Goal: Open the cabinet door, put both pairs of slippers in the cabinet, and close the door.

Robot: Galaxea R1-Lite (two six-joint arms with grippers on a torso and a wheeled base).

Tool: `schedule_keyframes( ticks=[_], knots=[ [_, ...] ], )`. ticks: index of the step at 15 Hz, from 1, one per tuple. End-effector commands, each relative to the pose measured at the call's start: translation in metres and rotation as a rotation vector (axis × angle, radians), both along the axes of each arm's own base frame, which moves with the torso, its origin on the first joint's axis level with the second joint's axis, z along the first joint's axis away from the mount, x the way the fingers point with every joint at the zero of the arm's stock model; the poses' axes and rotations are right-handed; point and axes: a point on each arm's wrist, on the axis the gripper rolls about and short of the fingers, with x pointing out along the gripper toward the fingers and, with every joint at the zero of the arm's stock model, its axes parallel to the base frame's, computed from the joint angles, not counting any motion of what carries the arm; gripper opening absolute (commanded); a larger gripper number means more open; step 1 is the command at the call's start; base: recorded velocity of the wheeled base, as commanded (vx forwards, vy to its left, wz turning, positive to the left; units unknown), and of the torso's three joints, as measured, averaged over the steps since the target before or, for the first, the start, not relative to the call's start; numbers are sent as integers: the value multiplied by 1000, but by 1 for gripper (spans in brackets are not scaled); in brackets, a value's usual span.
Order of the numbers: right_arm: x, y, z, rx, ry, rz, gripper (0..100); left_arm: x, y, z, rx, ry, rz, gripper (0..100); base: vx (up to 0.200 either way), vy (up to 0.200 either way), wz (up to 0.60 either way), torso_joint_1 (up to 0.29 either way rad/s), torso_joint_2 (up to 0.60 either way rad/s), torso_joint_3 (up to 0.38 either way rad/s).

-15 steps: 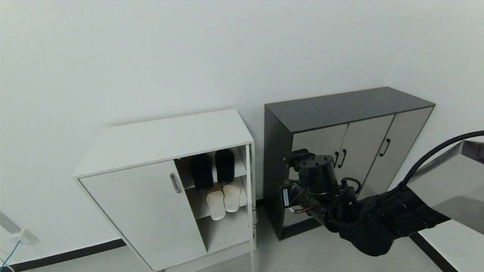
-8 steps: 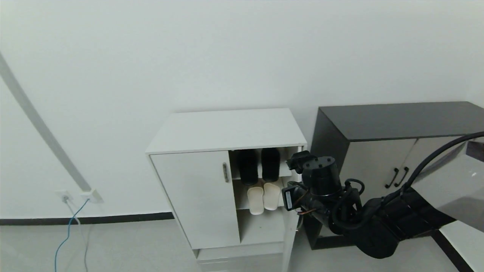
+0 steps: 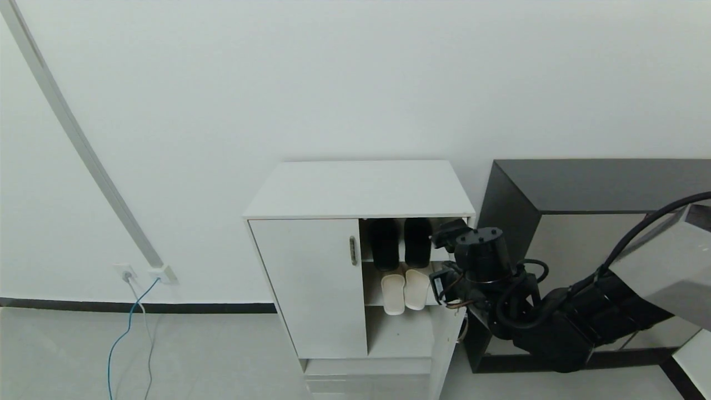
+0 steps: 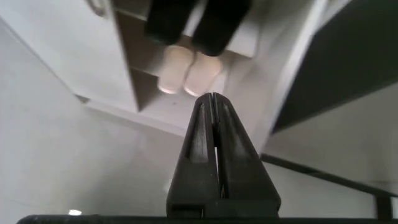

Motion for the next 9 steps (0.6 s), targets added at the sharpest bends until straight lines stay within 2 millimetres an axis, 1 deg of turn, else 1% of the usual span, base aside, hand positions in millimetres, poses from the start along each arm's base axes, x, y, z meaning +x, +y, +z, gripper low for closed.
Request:
schedule_keyframes(
  ticks=[1,3,4,9],
  knots=[
    [7,-12,-3,-38,4,-36,0,0,0,0,0,2,0,0,0,0,0,0,0,0],
    [11,-21,-6,-74,15,-54,0,0,0,0,0,2,2,0,0,0,0,0,0,0],
    [13,-25,-11,-96,27,-62,0,0,0,0,-2,2,2,0,0,0,0,0,0,0],
    [19,-35,-22,-151,53,-94,0,0,0,0,-2,2,14,0,0,0,0,0,0,0]
  ],
)
